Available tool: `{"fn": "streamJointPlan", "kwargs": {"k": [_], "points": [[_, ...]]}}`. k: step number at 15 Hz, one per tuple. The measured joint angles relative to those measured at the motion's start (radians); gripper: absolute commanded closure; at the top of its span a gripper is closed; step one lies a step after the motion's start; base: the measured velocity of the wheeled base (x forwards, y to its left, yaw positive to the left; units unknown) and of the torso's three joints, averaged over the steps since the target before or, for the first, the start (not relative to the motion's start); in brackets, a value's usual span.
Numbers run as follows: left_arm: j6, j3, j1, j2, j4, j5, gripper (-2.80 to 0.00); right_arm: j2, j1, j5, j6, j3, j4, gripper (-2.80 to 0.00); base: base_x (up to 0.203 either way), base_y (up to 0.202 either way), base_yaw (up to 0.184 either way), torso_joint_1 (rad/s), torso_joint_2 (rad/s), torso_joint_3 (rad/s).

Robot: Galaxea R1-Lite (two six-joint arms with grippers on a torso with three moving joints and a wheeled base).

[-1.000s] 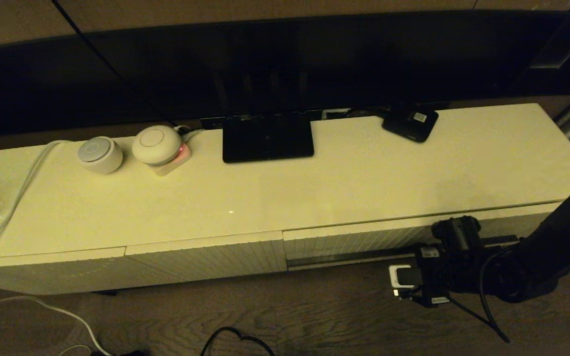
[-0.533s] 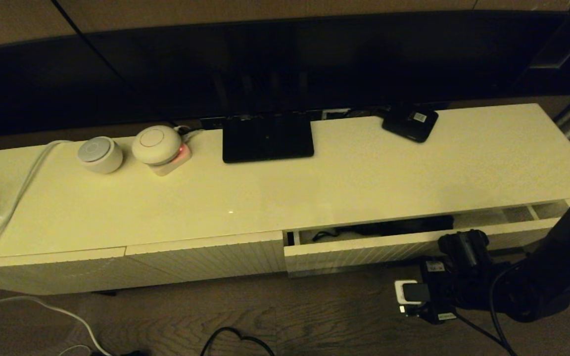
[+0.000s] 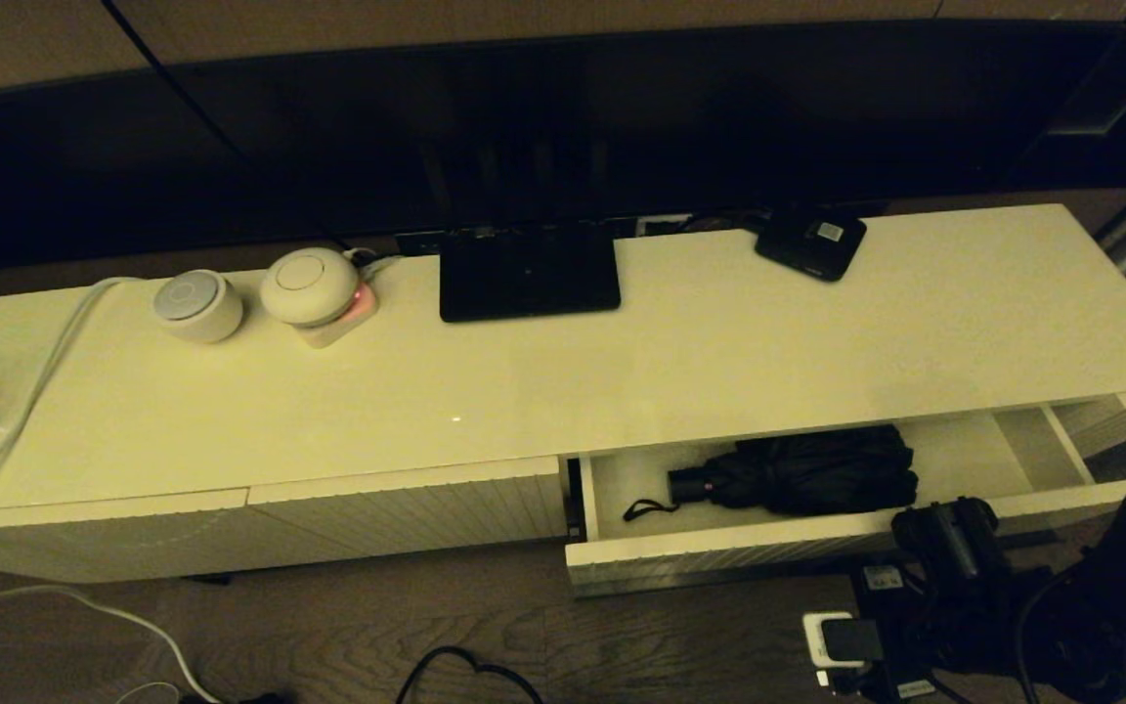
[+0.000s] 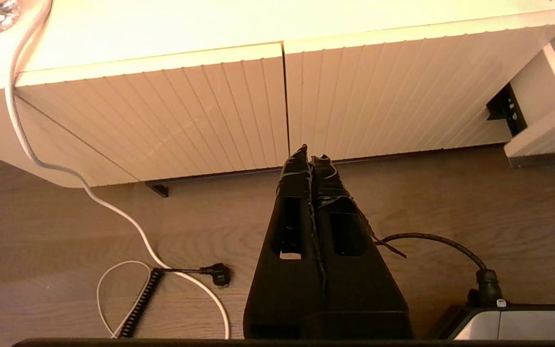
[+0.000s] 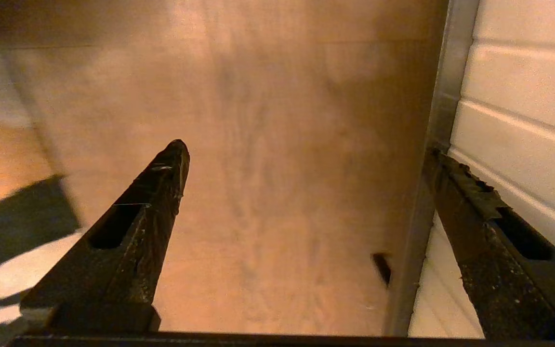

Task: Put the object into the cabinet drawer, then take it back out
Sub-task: Open the drawer

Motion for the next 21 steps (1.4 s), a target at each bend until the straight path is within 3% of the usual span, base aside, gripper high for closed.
{"fn": "streamJointPlan", "kwargs": {"k": [6,9,10,15,21], "points": [[0.000,0.000,0.000,0.000,0.000,0.000,0.00,-0.089,0.006,-0.001,0.001,0.052,-0.006,-2.80,0.000,0.000,0.000,0.000,0.00,0.000],[0.000,0.000,0.000,0.000,0.000,0.000,0.00,-0.176,0.002,0.000,0.002,0.055,0.079,-2.80,0.000,0.000,0.000,0.000,0.00,0.000],[0.000,0.000,0.000,0.000,0.000,0.000,0.00,-0.214,0.000,0.002,0.002,0.058,0.130,0.00,0.000,0.000,0.000,0.000,0.00,0.000],[0.000,0.000,0.000,0.000,0.000,0.000,0.00,-0.455,-0.009,0.019,0.007,0.066,0.381,0.00,0.000,0.000,0.000,0.000,0.00,0.000],[0.000,0.000,0.000,0.000,0.000,0.000,0.00,-0.855,-0.095,0.049,0.047,0.047,0.875,0.00,0.000,0.000,0.000,0.000,0.00,0.000]]}}
